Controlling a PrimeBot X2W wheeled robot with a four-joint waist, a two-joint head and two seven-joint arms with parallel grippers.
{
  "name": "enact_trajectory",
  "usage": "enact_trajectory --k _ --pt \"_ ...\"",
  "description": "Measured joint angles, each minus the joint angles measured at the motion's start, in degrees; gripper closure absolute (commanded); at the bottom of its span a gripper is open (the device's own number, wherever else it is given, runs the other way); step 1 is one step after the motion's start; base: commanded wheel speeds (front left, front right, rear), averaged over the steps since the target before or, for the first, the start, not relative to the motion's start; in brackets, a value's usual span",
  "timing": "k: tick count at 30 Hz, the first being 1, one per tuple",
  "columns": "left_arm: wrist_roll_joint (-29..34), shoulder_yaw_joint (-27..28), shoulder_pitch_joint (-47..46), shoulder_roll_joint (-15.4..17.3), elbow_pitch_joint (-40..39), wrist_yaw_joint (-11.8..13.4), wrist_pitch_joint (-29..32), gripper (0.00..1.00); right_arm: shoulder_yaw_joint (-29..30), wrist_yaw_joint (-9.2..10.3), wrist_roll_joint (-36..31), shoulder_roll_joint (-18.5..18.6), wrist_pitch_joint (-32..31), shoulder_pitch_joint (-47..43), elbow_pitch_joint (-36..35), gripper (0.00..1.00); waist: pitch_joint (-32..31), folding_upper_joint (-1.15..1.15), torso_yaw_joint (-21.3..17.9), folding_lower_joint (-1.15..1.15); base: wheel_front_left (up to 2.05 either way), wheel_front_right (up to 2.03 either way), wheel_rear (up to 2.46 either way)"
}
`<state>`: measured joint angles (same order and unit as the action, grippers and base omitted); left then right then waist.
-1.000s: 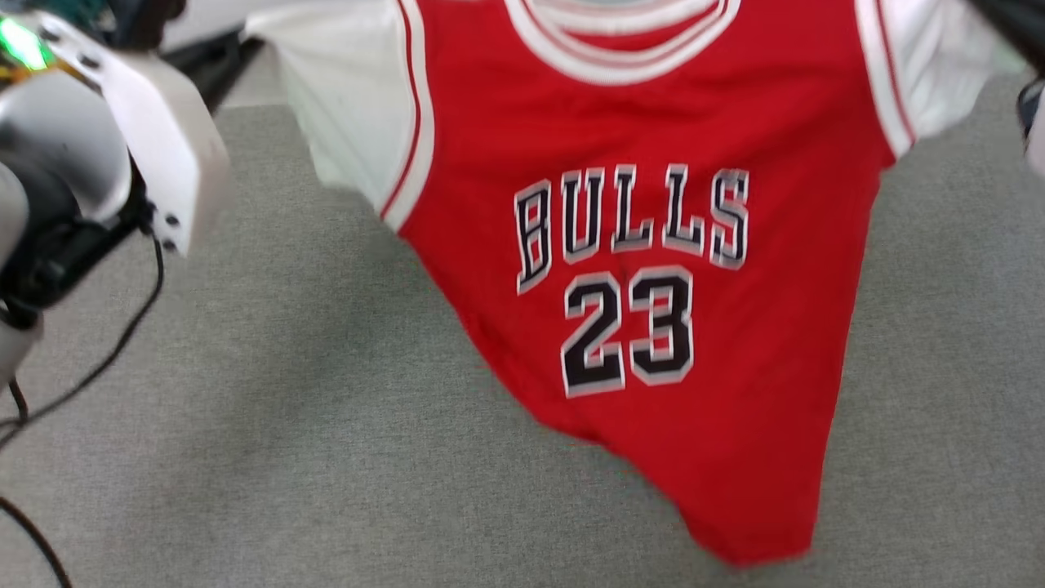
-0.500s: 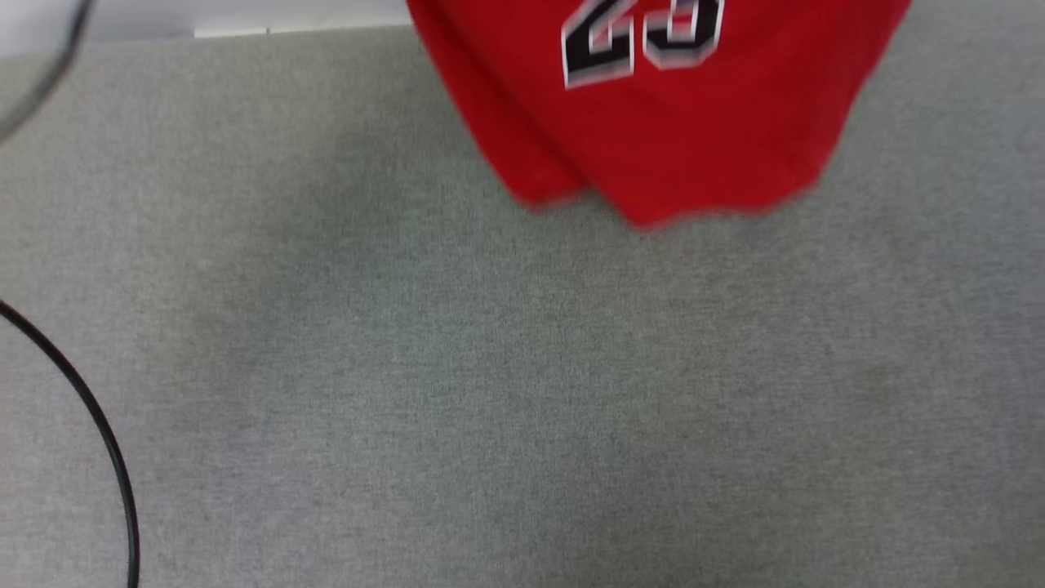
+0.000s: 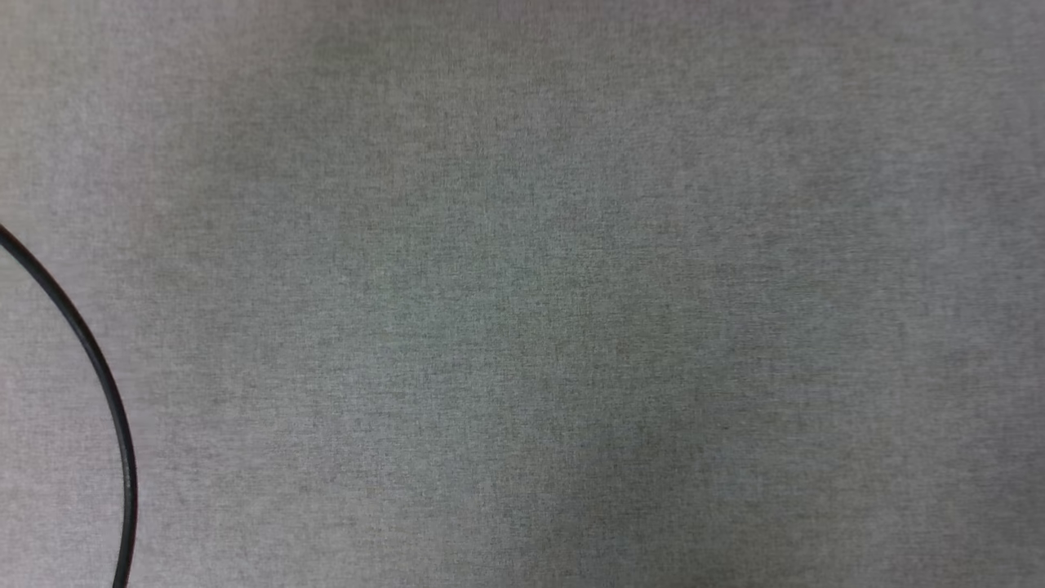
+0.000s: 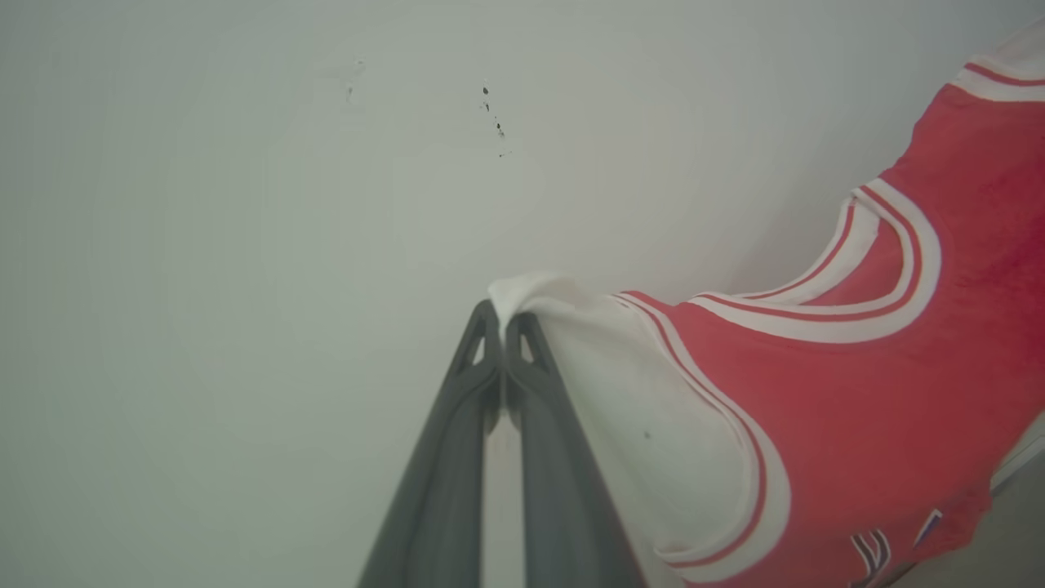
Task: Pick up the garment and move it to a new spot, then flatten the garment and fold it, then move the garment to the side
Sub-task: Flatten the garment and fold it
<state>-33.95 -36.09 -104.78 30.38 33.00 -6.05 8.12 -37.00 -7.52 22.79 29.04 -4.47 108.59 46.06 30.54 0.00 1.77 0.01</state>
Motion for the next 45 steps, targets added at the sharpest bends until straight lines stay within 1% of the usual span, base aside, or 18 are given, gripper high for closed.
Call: enact_trajectory --k 5,10,16,20,23,28,30,35,38,41,45 --pt "-0.1 -1.41 -0.05 -0.51 3.92 -0.6 -3.2 1.0 -1.42 0.0 0.13 -1.85 2.35 -0.78 3.11 1.0 2.17 0.0 0.47 0.0 0.0 0.0 0.0" --pt "-1.57 -3.38 5.08 -0.88 5.89 -1.11 -7.51 1.0 -3.54 0.0 1.82 -3.66 5.63 -7.15 6.27 1.0 1.35 0.0 0.19 0.0 0.0 0.0 0.0" --pt "-4.41 -5.76 16.88 -0.31 6.54 -1.27 -12.51 1.0 -8.38 0.0 5.79 -6.04 9.75 -17.91 7.66 1.0 -2.22 0.0 0.08 0.0 0.0 0.0 0.0" --pt "-6.86 -6.81 27.3 0.47 5.11 -1.29 -15.64 1.0 -12.51 0.0 8.65 -6.26 11.59 -25.79 7.66 1.0 -5.44 0.0 -0.03 0.0 0.0 0.0 0.0" --pt "-8.32 -7.6 35.82 1.85 3.16 -0.9 -17.16 1.0 -15.59 0.0 11.25 -6.21 12.79 -31.51 7.0 1.0 -8.08 0.0 -0.19 -0.01 0.0 0.0 0.0" --pt "-13.63 -6.82 51.02 4.28 -2.31 1.38 -18.59 1.0 -19.92 0.0 16.17 -4.9 15.06 -41.49 4.22 1.0 -12.79 0.0 -0.63 -0.01 0.0 0.0 0.0" --pt "-14.29 -7.87 57.15 6.08 -5.06 2.47 -17.98 1.0 -21.56 0.0 17.81 -3.58 15.67 -45.73 2.81 1.0 -14.85 0.0 -0.75 -0.01 0.0 0.0 0.0" --pt "-18.58 -8.33 73.09 9.98 -14.0 7.79 -17.41 1.0 -26.18 0.0 21.01 0.2 16.02 -55.27 -1.74 1.0 -19.86 0.0 -1.1 -0.01 0.0 0.0 0.0" --pt "-20.91 -8.32 81.37 12.35 -19.0 11.44 -17.49 1.0 -27.31 0.0 22.56 2.97 16.04 -59.77 -3.92 1.0 -22.37 0.0 -1.44 -0.02 0.0 0.0 0.0" --pt "-22.82 -8.37 87.75 14.05 -21.96 13.77 -17.97 1.0 -28.11 0.0 23.94 5.48 16.01 -64.42 -5.73 1.0 -24.41 0.0 -1.73 -0.02 0.0 0.0 0.0" --pt "-26.69 -7.24 95.4 15.78 -24.74 15.81 -19.5 1.0 -28.49 0.0 25.12 8.34 15.64 -70.71 -8.42 1.0 -26.74 0.0 -2.04 -0.02 0.0 0.0 0.0"
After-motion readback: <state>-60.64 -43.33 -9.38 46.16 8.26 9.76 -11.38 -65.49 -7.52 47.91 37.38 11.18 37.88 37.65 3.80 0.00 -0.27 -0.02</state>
